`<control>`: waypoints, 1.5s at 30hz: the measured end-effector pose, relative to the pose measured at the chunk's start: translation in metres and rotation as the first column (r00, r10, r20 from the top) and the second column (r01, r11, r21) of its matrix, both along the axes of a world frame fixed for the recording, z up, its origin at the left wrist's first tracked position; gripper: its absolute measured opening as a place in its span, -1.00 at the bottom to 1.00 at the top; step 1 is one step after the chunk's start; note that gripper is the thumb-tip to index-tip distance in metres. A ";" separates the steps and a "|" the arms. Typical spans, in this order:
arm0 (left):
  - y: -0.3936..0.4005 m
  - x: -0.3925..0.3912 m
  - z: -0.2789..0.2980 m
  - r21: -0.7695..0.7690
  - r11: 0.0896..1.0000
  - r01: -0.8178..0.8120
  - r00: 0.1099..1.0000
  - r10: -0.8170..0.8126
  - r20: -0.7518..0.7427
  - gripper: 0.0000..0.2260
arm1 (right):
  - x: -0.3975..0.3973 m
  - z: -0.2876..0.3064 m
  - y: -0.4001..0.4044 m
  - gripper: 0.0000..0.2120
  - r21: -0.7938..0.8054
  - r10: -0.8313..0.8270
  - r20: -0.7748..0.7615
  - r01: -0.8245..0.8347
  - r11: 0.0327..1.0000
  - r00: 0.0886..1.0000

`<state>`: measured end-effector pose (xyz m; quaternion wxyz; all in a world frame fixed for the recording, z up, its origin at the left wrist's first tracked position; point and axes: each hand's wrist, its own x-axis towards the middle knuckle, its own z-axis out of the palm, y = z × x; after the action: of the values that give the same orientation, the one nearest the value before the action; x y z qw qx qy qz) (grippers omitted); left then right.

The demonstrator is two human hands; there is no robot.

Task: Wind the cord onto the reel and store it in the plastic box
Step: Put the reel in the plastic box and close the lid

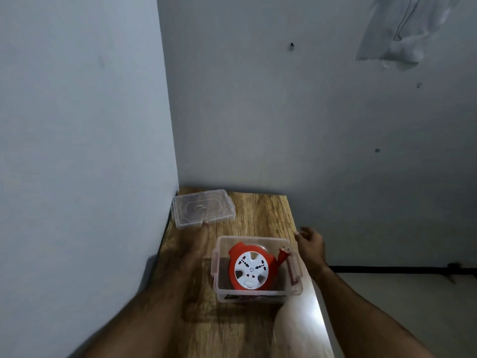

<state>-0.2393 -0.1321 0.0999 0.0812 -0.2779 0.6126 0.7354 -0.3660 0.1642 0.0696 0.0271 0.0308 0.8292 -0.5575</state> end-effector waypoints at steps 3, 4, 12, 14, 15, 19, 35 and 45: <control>-0.010 -0.020 0.016 -0.600 0.714 -0.361 0.908 0.416 -0.051 -0.57 | -0.022 0.020 -0.022 -0.61 -0.026 0.033 -0.039 -0.034 0.999 0.999; -0.012 -0.026 0.018 -0.612 0.682 -0.401 0.886 0.458 -0.070 -0.55 | -0.028 0.025 -0.032 -0.60 -0.029 0.045 -0.038 -0.046 0.999 0.998; -0.057 -0.073 0.005 -0.623 0.673 -0.399 0.872 0.489 -0.029 -0.50 | -0.065 0.032 -0.121 -0.60 -0.042 0.206 -0.022 -0.207 0.977 0.978; -0.065 -0.082 -0.009 -0.626 0.671 -0.398 0.858 0.513 0.005 -0.46 | -0.076 0.026 -0.142 -0.60 -0.043 0.247 0.017 -0.246 0.968 0.969; -0.069 -0.087 -0.016 -0.635 0.664 -0.394 0.851 0.525 0.020 -0.44 | -0.082 0.023 -0.153 -0.60 -0.041 0.255 0.030 -0.254 0.966 0.966; -0.081 -0.106 -0.035 -0.678 0.656 -0.330 0.822 0.553 0.135 -0.35 | -0.103 0.005 -0.191 -0.57 -0.030 0.279 0.089 -0.277 0.960 0.956; -0.103 -0.141 -0.078 -0.834 0.539 -0.116 0.765 0.584 0.270 -0.28 | -0.132 -0.061 -0.254 -0.41 0.091 0.343 0.239 -0.372 0.924 0.909; -0.092 -0.146 -0.055 -0.818 0.569 -0.088 0.746 0.581 0.324 -0.42 | -0.134 -0.033 -0.230 -0.53 0.151 0.226 0.163 -0.250 0.956 0.960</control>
<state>-0.3852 -0.2245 0.0453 -0.0154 -0.6054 0.7403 0.2920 -0.4999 -0.0655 0.0364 0.1512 -0.0270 0.8672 -0.4737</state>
